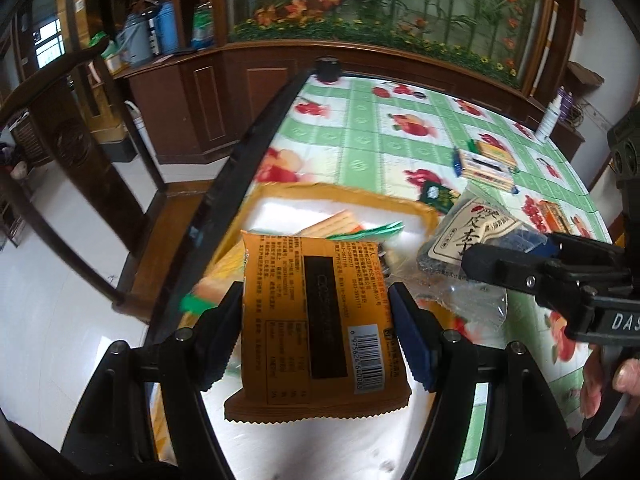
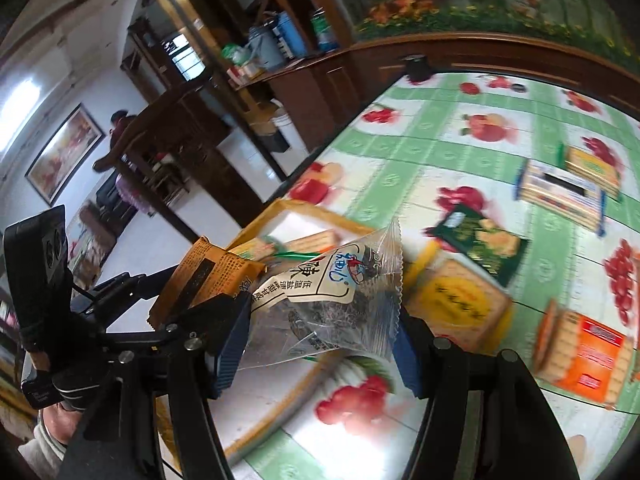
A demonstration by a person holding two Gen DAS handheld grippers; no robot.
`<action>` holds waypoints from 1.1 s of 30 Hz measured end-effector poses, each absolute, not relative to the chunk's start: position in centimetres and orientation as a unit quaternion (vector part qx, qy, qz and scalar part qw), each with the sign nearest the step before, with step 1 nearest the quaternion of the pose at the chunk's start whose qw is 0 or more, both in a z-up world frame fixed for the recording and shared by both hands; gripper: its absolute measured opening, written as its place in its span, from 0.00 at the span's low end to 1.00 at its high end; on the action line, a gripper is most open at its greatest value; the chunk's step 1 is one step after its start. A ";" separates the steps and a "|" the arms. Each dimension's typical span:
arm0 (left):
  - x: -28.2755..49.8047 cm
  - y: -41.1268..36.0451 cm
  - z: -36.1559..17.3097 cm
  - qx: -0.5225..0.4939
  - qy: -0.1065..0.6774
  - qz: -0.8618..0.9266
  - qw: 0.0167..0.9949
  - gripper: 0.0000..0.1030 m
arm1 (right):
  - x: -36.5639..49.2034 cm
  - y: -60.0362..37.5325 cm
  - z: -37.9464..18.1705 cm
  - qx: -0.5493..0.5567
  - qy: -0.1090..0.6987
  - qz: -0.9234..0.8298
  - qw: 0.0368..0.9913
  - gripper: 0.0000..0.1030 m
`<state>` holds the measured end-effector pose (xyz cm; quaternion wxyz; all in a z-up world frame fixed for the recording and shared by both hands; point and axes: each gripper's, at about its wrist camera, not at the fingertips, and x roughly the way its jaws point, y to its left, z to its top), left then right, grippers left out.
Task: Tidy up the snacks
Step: 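Carry both held packs into the cardboard box and open both tools to release them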
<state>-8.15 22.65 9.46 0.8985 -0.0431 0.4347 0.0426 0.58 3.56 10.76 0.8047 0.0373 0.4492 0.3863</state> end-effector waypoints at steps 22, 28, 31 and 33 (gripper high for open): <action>-10.4 26.7 4.9 -0.083 0.469 0.074 0.876 0.71 | -0.2 10.3 8.3 -0.010 0.487 0.406 0.773 0.69; -10.8 26.4 6.3 -0.078 0.450 0.085 0.886 0.81 | -0.1 7.6 9.9 0.021 0.476 0.397 0.785 0.75; -10.9 25.8 7.2 -0.071 0.435 0.089 0.893 0.83 | 0.1 6.3 10.1 0.037 0.476 0.391 0.787 0.75; -10.7 25.3 7.7 -0.065 0.432 0.087 0.895 0.83 | 0.3 5.6 10.1 0.042 0.475 0.385 0.790 0.75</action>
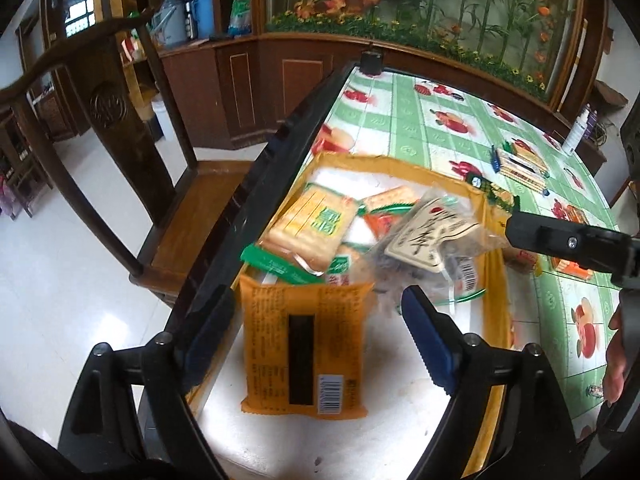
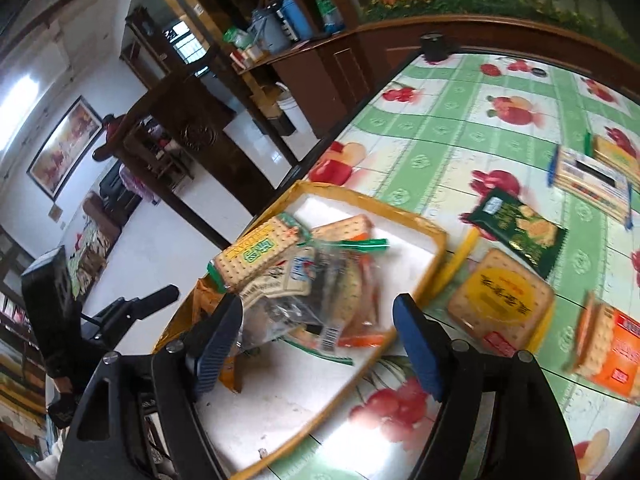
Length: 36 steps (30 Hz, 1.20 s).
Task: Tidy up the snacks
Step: 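Carry both held packs into the cardboard box and open both tools to release them, then withdraw both open tools from the box back over the table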
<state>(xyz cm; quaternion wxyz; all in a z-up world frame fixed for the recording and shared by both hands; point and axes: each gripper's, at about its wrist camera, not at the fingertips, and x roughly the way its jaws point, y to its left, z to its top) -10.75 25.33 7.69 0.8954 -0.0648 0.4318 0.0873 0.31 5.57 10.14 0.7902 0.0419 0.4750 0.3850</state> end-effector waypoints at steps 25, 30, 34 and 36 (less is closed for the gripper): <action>-5.7 14.5 9.3 -0.035 0.439 -0.007 0.898 0.84 | 0.8 -7.8 10.3 0.102 0.462 0.283 0.834 0.77; -4.2 12.0 8.9 -0.025 0.452 -0.026 0.891 0.84 | 0.8 -10.4 10.1 0.118 0.461 0.267 0.838 0.77; -3.0 10.0 8.5 -0.022 0.463 -0.042 0.885 0.84 | 0.7 -11.9 10.0 0.124 0.461 0.255 0.841 0.77; -2.4 9.2 8.3 -0.020 0.468 -0.047 0.882 0.84 | 0.6 -12.6 9.9 0.130 0.460 0.252 0.841 0.77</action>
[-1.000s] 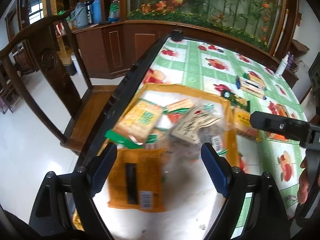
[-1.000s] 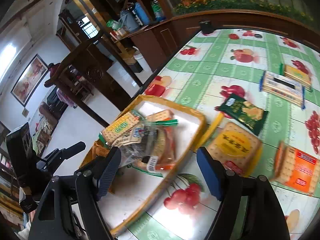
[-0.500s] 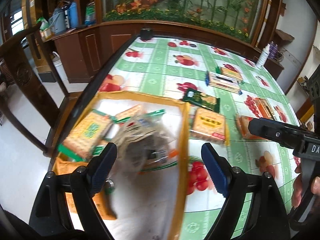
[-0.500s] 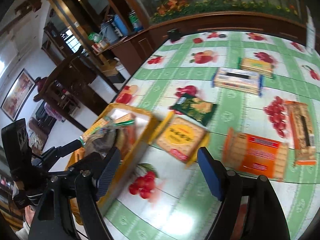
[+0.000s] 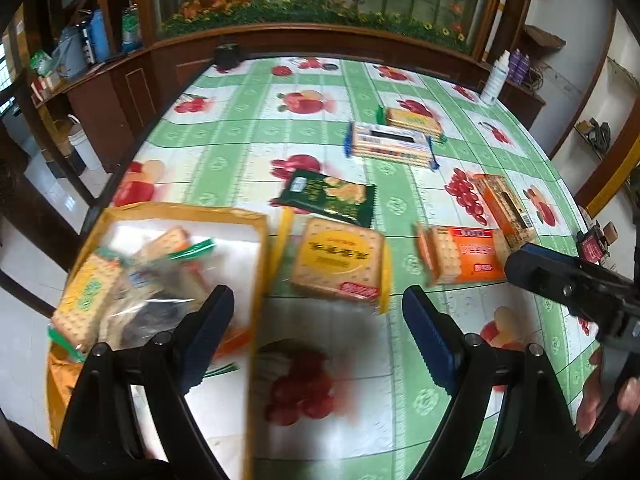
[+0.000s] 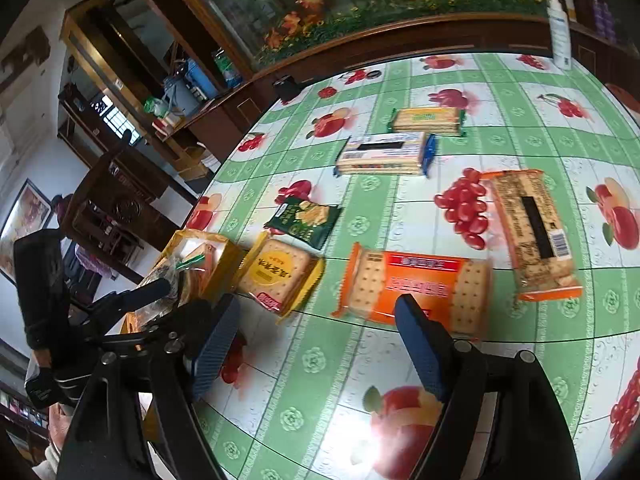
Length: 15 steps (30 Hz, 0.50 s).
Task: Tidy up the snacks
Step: 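Withdraw both open tools from the box back over the table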
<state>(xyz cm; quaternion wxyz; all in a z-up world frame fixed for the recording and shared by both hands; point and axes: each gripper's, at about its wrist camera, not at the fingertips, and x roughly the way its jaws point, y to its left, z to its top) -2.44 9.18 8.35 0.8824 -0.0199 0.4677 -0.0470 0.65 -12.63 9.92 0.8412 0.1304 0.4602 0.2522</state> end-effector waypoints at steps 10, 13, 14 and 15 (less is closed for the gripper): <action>1.2 6.8 7.2 -0.012 0.498 -0.069 0.864 0.84 | 0.6 -14.6 9.6 0.143 0.459 0.246 0.842 0.77; 2.7 6.7 6.5 -0.006 0.514 -0.086 0.853 0.84 | 0.6 -15.0 9.3 0.147 0.460 0.245 0.840 0.78; 3.2 6.7 6.2 -0.005 0.520 -0.089 0.850 0.84 | 0.6 -15.1 9.3 0.149 0.461 0.245 0.840 0.78; 3.6 6.7 5.9 -0.005 0.526 -0.089 0.846 0.84 | 0.7 -15.2 9.2 0.150 0.461 0.244 0.840 0.78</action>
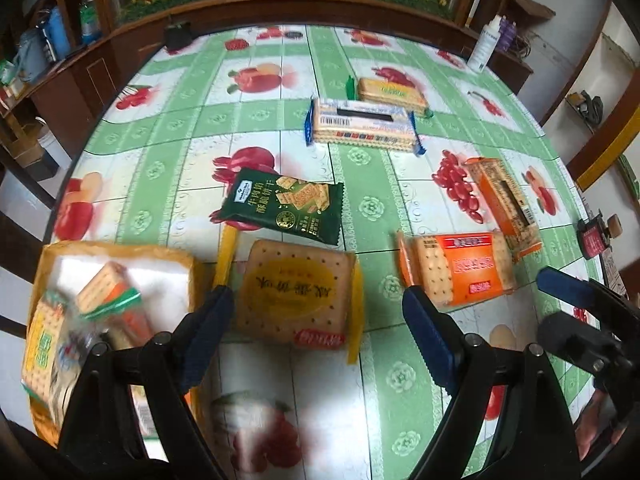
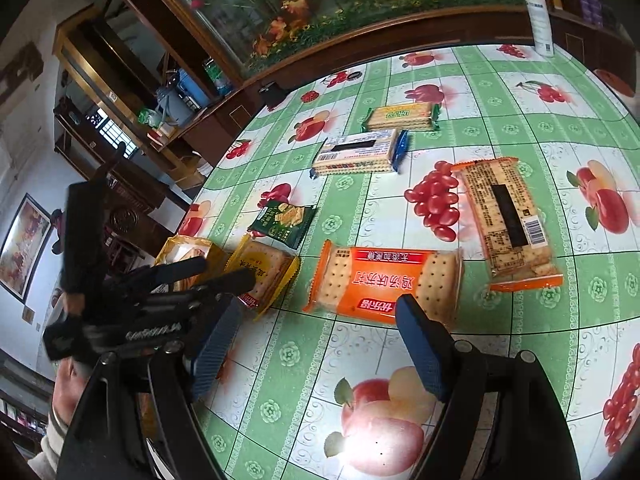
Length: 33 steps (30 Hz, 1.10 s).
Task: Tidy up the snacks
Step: 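Withdraw both open tools from the box back over the table, then grasp the yellow round-label cracker pack with the left tool while the right tool grasps the orange chicken cracker pack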
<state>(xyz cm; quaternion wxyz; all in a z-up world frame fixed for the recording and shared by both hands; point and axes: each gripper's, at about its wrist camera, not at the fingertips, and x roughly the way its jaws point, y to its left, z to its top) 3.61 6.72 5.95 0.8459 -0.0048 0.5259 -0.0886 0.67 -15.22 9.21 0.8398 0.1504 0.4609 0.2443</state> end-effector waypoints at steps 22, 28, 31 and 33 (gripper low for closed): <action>6.0 5.6 2.5 0.035 0.559 -0.092 0.824 0.92 | 2.0 -14.0 8.5 0.142 0.474 0.248 0.833 0.78; 6.0 4.9 1.9 0.057 0.558 -0.100 0.822 0.93 | 2.7 -14.9 8.7 0.149 0.470 0.236 0.837 0.78; 5.9 4.6 1.7 0.072 0.554 -0.096 0.824 0.92 | 2.8 -15.4 8.7 0.154 0.471 0.228 0.838 0.78; 5.7 4.4 1.5 0.087 0.547 -0.091 0.827 0.88 | 2.9 -15.5 8.5 0.154 0.476 0.225 0.836 0.78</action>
